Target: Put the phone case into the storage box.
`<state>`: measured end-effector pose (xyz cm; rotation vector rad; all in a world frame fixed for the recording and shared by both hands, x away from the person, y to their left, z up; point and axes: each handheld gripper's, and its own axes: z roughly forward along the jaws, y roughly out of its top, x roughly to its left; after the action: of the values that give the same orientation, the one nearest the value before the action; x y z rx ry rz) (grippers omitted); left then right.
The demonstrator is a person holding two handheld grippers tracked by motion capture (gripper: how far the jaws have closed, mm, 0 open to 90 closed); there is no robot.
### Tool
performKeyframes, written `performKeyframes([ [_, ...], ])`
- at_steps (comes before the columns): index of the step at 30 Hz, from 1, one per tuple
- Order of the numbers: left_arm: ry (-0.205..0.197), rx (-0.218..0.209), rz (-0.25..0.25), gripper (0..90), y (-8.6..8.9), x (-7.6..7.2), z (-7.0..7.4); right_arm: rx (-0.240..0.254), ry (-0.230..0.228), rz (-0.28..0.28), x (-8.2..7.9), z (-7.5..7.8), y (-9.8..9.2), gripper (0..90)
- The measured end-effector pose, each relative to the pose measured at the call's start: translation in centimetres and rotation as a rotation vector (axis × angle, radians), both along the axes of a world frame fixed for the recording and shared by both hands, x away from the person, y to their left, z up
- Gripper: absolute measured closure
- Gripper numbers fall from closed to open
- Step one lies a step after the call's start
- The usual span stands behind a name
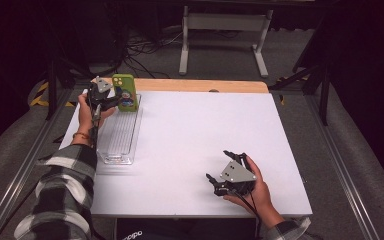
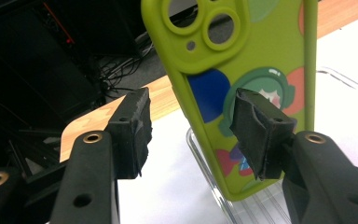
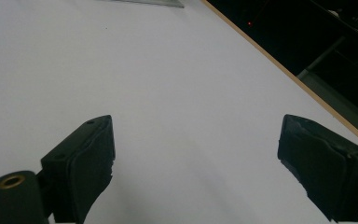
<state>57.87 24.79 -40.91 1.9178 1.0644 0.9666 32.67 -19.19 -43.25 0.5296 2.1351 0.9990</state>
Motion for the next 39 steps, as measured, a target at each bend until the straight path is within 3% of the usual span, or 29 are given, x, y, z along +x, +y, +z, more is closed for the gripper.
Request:
performKeyframes([
  [5, 0.029, 0.000, -0.003, 46.3, -0.2, 0.0, -0.2, -0.010, -0.004, 0.005, 0.0, -0.1, 0.2, 11.8],
  [15, 0.025, -0.052, -0.013, 43.4, 0.7, -0.5, 0.3, 0.020, -0.014, -0.006, 0.0, 0.3, -0.1, 12.0],
  [26, 0.029, -0.057, -0.016, 36.3, 1.1, -1.1, 0.3, 0.030, -0.019, -0.014, 0.0, 0.5, -0.2, 12.1],
  [39, 0.022, -0.070, -0.023, 23.3, 1.4, -2.5, 0.5, 0.093, -0.001, -0.033, 0.4, 0.7, -0.7, 12.2],
])
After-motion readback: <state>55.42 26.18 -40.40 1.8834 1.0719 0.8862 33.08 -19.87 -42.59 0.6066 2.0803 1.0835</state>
